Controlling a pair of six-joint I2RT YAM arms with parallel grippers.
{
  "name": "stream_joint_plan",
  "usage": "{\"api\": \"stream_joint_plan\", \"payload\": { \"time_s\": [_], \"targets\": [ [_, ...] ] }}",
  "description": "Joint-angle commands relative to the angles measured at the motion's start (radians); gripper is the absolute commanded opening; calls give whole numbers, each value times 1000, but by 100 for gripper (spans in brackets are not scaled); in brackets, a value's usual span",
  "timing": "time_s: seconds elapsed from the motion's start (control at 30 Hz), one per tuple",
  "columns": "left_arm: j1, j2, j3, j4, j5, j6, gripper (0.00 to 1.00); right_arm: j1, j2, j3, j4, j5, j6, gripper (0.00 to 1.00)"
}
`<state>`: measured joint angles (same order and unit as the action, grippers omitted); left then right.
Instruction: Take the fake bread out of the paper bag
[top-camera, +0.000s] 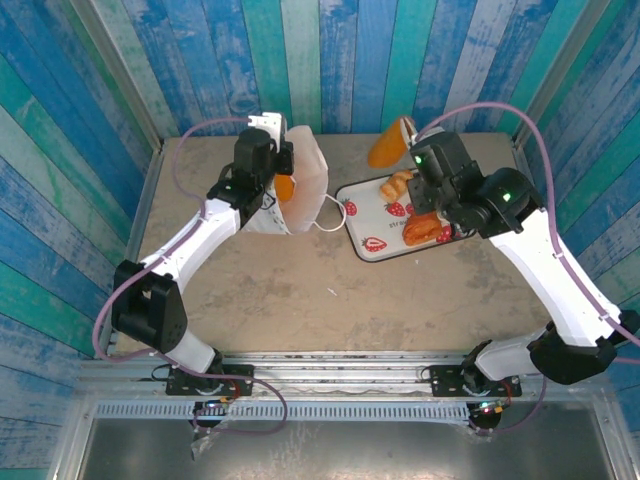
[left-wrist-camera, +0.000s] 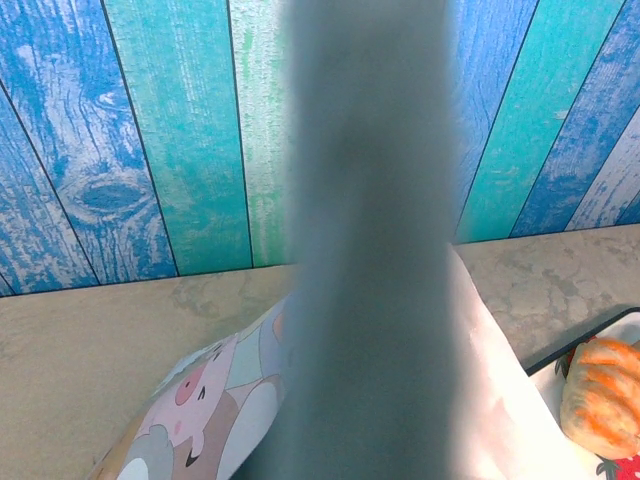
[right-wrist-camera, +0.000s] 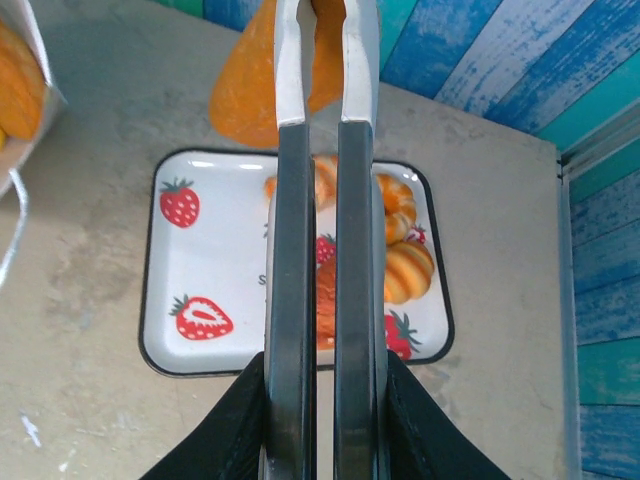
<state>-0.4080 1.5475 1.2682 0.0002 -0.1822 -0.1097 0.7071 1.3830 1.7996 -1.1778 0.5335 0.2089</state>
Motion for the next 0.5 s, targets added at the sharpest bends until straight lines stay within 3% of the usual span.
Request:
{"api": "stream_joint_plan", "payload": {
  "time_s": [0.0, 0.47],
  "targets": [
    [2, -53, -23, -13, -3, -7, 0, 0, -4, -23, -3, 78, 12, 0],
    [1, -44, -17, -7, 31, -25, 0, -26, -6, -143, -40, 155, 44, 1]
  ]
}}
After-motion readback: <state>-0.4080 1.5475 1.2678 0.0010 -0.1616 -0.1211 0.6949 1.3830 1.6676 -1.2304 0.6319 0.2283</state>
